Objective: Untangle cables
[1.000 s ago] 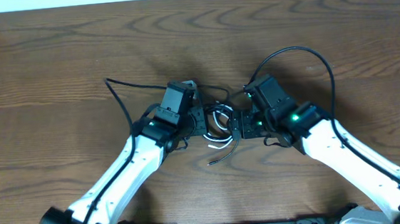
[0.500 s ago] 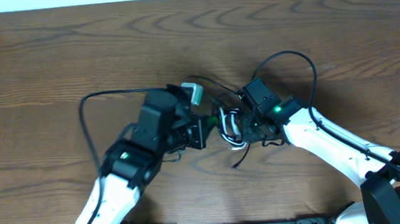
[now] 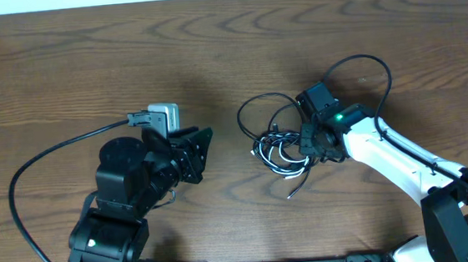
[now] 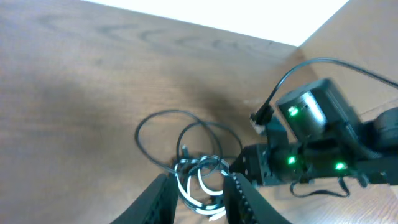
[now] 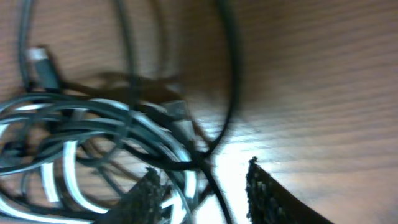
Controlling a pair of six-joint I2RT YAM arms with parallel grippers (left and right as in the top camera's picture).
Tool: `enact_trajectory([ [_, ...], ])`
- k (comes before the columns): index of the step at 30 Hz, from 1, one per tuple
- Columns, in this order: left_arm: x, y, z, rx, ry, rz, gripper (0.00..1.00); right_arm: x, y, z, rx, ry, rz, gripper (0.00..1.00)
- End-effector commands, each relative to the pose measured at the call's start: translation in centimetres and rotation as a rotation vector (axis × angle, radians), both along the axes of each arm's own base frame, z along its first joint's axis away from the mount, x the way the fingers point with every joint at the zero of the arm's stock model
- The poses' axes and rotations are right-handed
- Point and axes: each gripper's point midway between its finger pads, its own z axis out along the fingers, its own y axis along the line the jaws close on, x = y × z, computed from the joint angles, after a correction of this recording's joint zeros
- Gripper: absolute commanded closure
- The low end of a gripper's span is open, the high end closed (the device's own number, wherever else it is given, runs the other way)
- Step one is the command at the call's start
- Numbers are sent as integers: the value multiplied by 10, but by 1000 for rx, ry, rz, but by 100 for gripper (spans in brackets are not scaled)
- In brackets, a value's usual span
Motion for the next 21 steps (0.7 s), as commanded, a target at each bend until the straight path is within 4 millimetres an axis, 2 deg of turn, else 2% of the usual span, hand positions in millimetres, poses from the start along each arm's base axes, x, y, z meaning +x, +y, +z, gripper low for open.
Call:
enact_trajectory([
  [1,2,3,-4,22,21,15,69,-4,14,-1,71,22,58,60],
  [3,2,3,-11,32,50,14,65,-4,15,0,76,24,60,57],
  [7,4,2,-26,40,118,22,60,1,16,3,78,-1,84,35],
  [12,11,-1,-48,13,238,57,59,6,12,18,76,-53,79,27],
  [16,13,-13,-71,-45,386,54,58,14,5,45,61,-152,64,22],
  [17,13,-16,-75,-55,412,45,52,14,3,49,56,-166,60,19],
  [18,11,-22,-81,-69,452,32,36,16,0,55,45,-190,53,14],
  [19,10,-27,-87,-77,490,20,30,17,-4,61,30,-214,44,4],
  [21,7,-36,-103,-79,577,23,24,20,-15,73,-9,-261,10,1],
])
